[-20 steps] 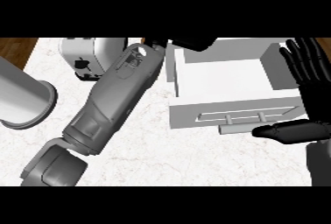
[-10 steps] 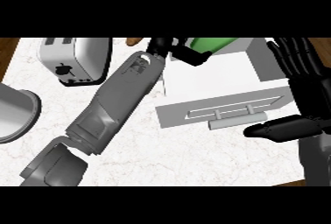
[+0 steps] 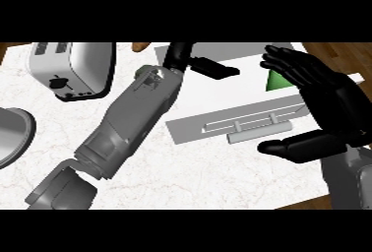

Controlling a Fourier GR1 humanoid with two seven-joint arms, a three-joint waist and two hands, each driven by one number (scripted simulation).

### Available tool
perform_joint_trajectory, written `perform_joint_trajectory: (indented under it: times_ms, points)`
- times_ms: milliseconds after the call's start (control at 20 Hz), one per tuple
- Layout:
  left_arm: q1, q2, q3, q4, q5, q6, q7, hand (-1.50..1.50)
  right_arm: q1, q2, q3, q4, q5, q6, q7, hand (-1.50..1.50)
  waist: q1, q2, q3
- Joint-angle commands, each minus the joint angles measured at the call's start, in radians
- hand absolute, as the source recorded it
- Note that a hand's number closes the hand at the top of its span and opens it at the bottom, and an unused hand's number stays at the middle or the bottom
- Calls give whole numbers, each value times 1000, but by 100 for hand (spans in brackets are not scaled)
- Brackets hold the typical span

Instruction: Pick up the cup, place it into the drawer and close the drawer

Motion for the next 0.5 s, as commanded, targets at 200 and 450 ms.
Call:
perform_joint_trajectory:
  times_ms: [200,450]
  points:
    - [18,0,42,-76,154,-15,-146,-150,45,-57,143,14,-113,249,42,150,32,-13,-1]
    - [-4,0,62,-50,198,34,-179,-150,76,-206,197,-7,10,347,107,150,76,-27,-1]
